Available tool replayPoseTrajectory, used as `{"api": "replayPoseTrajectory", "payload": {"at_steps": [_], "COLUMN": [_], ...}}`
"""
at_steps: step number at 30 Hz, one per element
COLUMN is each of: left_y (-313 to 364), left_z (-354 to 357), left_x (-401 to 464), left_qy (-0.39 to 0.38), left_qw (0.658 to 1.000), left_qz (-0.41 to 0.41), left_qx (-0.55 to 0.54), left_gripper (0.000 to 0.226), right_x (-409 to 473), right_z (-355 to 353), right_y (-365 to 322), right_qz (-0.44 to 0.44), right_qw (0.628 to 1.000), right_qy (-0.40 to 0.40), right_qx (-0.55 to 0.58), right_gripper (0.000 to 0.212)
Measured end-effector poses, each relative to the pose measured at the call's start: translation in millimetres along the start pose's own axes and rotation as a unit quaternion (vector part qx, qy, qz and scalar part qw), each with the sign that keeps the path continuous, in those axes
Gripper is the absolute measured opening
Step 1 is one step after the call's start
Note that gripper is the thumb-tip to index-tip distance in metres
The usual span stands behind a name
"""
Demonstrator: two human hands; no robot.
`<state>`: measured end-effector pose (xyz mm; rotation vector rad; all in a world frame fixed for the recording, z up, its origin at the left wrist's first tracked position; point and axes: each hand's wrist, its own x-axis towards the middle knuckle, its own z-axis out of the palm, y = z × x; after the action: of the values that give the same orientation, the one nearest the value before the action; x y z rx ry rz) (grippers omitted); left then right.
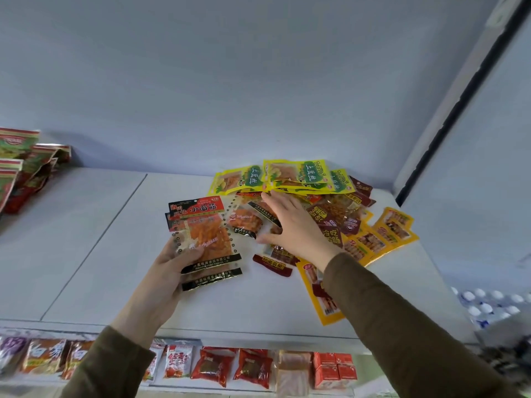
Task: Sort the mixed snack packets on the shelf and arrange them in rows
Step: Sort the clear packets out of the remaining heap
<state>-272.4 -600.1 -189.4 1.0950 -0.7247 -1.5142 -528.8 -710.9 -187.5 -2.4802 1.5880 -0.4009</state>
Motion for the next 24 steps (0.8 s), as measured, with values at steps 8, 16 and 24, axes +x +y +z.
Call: {"api": "replayPoseTrajectory", "payload": {"at_steps": [8, 16, 24], "left_y": [-1, 2, 12], "left_z": [1, 20, 25], "left_x": [-2, 5, 8], "left_qy": [-0.016, -0.045, -0.097], "left_qw": [0.999, 0.996, 0.991], "left_qz": [-0.018, -0.054, -0.083], "left_qx": [-0.028, -0.055, -0.049], "left_gripper": [0.044, 0.041, 0.075], "right_x": [2, -23, -44], "right_z": [-18, -35, -2], "right_y": [-14, -62, -65], "right_qz": [-0.006, -0.113, -0.194], "right_qw": [0.975, 0.912, 0.926], "right_qy": [0.130, 0.159, 0.012], "right_qx": [0.179, 0.360, 0.323], "right_gripper": [0.038, 0.046, 0.047]}}
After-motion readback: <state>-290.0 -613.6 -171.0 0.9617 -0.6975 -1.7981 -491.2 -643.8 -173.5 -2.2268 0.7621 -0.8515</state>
